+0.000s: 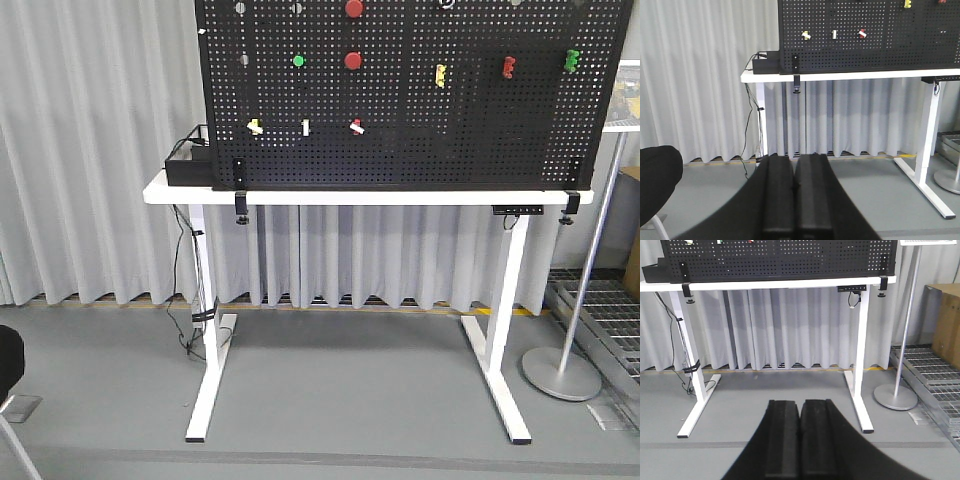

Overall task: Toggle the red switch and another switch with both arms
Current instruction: 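Drive the base forward toward the black pegboard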

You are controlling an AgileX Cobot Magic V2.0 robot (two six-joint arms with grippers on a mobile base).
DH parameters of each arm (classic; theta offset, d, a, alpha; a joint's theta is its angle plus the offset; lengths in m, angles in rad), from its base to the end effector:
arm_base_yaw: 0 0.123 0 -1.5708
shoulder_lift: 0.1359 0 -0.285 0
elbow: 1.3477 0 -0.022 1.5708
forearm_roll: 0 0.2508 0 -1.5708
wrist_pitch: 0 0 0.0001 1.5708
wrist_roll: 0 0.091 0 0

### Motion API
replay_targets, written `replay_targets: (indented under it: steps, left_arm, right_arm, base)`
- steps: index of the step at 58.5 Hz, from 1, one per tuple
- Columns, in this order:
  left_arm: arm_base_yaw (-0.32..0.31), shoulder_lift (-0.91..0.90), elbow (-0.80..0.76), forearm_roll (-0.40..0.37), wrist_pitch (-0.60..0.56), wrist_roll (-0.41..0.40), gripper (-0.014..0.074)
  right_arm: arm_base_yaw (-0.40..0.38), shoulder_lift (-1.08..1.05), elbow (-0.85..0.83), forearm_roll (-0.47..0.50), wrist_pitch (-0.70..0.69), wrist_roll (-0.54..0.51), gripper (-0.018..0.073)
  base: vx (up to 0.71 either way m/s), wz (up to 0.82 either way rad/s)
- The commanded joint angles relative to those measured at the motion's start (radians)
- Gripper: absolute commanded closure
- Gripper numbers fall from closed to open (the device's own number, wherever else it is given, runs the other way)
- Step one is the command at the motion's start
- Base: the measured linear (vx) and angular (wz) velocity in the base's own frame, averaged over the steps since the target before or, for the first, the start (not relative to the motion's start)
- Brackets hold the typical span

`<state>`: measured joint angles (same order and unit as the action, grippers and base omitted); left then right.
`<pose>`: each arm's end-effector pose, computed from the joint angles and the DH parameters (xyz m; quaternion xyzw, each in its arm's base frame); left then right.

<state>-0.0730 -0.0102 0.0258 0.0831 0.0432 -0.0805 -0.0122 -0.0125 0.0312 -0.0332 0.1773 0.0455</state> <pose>0.0567 -0.0038 0.2011 0.0250 0.6965 -0.0240 0.7167 0.0563 -0.0012 0.1872 0.0113 0.7444 -0.0020 0.6676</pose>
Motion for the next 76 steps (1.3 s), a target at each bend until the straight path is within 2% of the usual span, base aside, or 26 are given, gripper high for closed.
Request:
replay_targets:
  steps: [1, 47, 76]
  left_arm:
    - [0.002, -0.008, 0.013, -0.009, -0.078, -0.001, 0.0594]
    - [0.002, -0.008, 0.013, -0.009, -0.078, -0.001, 0.0594]
    - [0.002, -0.008, 0.013, -0.009, -0.078, -0.001, 0.0594]
  right_arm:
    - [0.000, -0.006, 0.006, -0.003, -0.084, -0.006, 0.0566]
    - [0.000, -0.006, 0.006, -0.003, -0.080, -0.006, 0.0566]
    - [0.000, -0.006, 0.006, -0.003, -0.080, -0.006, 0.0566]
  base:
    - [0.00, 0.00]
    - [0.01, 0.00]
    - [0.17, 0.03]
